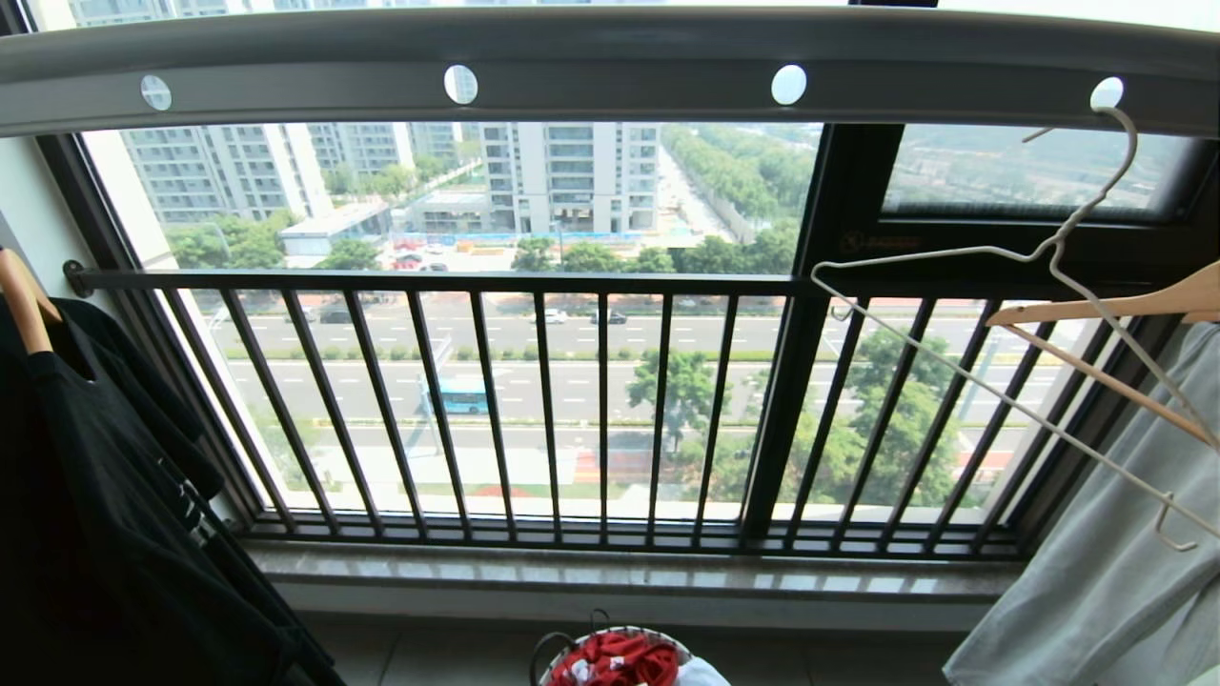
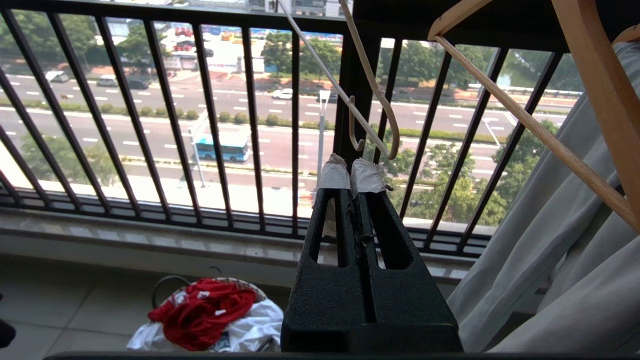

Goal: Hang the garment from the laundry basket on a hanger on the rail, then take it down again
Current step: Pick up the clothes rack on the clothesline

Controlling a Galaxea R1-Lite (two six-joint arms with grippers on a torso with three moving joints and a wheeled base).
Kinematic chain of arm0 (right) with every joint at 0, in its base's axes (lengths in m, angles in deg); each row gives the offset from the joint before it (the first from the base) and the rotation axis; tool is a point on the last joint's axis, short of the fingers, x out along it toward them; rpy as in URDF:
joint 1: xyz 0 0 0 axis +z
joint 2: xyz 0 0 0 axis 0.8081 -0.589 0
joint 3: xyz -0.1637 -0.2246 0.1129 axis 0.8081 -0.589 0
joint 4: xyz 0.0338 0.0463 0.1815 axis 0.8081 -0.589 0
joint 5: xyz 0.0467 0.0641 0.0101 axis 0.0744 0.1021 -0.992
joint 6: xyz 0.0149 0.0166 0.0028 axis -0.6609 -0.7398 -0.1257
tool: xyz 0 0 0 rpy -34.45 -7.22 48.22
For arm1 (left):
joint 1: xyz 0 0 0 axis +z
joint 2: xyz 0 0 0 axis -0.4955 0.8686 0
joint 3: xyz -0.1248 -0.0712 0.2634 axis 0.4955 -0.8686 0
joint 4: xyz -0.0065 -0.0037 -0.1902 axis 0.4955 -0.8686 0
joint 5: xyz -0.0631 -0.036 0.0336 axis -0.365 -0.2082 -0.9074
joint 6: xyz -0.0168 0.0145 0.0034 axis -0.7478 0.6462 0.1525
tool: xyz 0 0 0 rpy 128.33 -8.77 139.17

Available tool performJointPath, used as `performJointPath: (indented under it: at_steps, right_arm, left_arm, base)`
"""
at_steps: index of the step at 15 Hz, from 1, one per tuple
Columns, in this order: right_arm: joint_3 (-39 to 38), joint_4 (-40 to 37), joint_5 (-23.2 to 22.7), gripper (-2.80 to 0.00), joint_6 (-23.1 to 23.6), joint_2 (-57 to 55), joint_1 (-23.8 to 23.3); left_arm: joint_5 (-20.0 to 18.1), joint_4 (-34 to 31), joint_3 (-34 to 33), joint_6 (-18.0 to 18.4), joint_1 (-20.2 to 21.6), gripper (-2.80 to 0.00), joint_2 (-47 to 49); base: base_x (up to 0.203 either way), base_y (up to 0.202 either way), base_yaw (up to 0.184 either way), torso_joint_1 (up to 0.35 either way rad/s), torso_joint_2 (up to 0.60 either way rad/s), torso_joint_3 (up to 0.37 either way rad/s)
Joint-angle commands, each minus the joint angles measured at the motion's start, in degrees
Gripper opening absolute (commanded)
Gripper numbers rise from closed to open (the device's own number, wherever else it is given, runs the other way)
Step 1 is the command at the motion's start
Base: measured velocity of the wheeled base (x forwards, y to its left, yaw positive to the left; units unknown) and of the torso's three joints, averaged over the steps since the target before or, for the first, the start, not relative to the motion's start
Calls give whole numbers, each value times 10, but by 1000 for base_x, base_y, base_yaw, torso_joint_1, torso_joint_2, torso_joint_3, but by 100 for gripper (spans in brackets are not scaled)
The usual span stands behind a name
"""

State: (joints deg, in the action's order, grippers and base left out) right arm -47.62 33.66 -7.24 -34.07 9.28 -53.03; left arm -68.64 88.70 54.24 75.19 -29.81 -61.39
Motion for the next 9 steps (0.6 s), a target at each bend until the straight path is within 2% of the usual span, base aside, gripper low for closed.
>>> performJointPath:
  at_steps: [1, 5, 9]
  right_arm:
    - [60, -14, -1, -280, 1, -80, 0]
    - [235, -114, -12, -280, 3, -219, 1]
    - [453, -352, -26, -280, 2, -353, 1]
  left_arm:
    - [0, 0, 0, 0, 0, -280, 0]
    - [0, 0, 0, 0, 0, -280, 0]
    - [0, 0, 0, 0, 0, -280, 0]
  base:
    - [0, 0, 0, 0, 0, 0]
    - [0, 0, 0, 0, 0, 0]
    - [0, 0, 0, 0, 0, 0]
